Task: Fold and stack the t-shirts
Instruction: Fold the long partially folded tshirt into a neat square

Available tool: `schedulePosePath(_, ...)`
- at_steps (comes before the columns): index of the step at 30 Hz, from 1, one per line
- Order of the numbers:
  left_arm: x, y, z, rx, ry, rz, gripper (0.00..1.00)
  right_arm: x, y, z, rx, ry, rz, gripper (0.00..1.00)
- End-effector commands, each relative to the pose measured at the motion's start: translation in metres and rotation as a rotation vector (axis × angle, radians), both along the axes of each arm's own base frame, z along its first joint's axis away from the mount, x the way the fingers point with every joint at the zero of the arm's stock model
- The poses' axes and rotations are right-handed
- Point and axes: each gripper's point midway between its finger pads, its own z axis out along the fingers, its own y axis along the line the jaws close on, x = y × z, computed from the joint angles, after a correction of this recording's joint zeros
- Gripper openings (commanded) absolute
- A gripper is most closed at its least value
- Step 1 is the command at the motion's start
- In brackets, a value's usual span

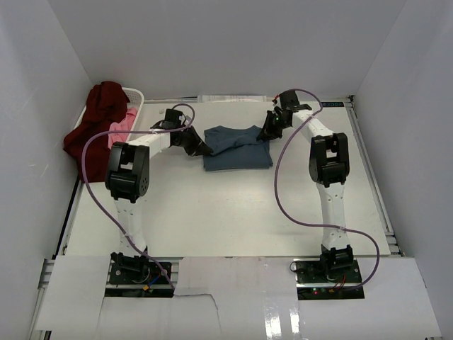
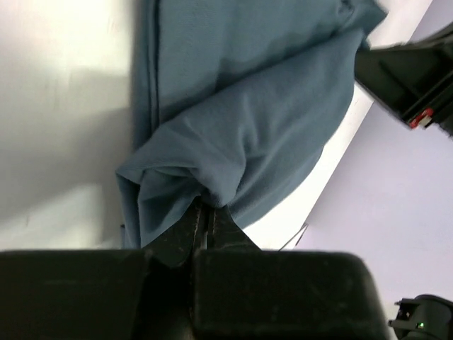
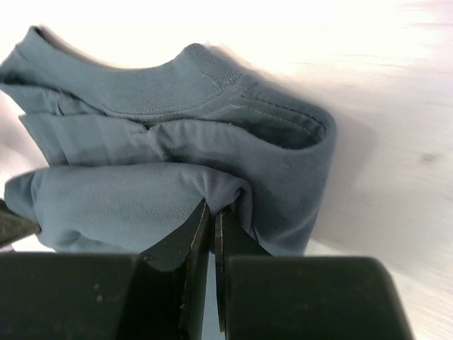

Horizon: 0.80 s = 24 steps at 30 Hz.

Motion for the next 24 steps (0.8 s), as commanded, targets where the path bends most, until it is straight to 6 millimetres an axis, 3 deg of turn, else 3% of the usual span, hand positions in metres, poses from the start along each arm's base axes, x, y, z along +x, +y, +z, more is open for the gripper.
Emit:
schedulePosePath(1, -0.02, 0.008, 0.024, 0.035, -0.054, -0.008, 0.05, -0.016, 0.018, -0.012, -0.016, 0.039, 0.08, 0.08)
schedulePosePath(3, -0.03, 0.011, 0.031, 0.041, -0.064, -0.008, 0.05, -0.025, 0.023, -0.016, -0.019, 0.057, 0.098, 0.08)
schedulePosePath(6, -0.051, 0.017, 0.023, 0.057, -0.036, -0.005, 0.05, -0.046, 0.029, -0.018, -0.027, 0.069, 0.128, 0.08)
schedulePosePath(7, -0.056, 0.018, 0.03, 0.054, -0.05, -0.004, 0.05, -0.053, 0.031, -0.018, -0.025, 0.072, 0.136, 0.08)
schedulePosePath(8, -0.068, 0.021, 0.022, 0.061, -0.021, -0.004, 0.05, -0.066, 0.03, -0.018, -0.027, 0.088, 0.14, 0.08)
schedulePosePath(12, -0.083, 0.026, 0.023, 0.064, -0.026, 0.012, 0.04, -0.085, 0.033, -0.009, -0.022, 0.072, 0.159, 0.08)
schedulePosePath(17, -0.077, 0.025, 0.035, 0.061, -0.055, 0.024, 0.03, -0.079, 0.036, 0.014, -0.011, 0.021, 0.158, 0.08)
schedulePosePath(24, -0.033, 0.024, 0.085, 0.085, -0.171, 0.053, 0.03, -0.074, 0.036, 0.056, 0.002, -0.047, 0.151, 0.08)
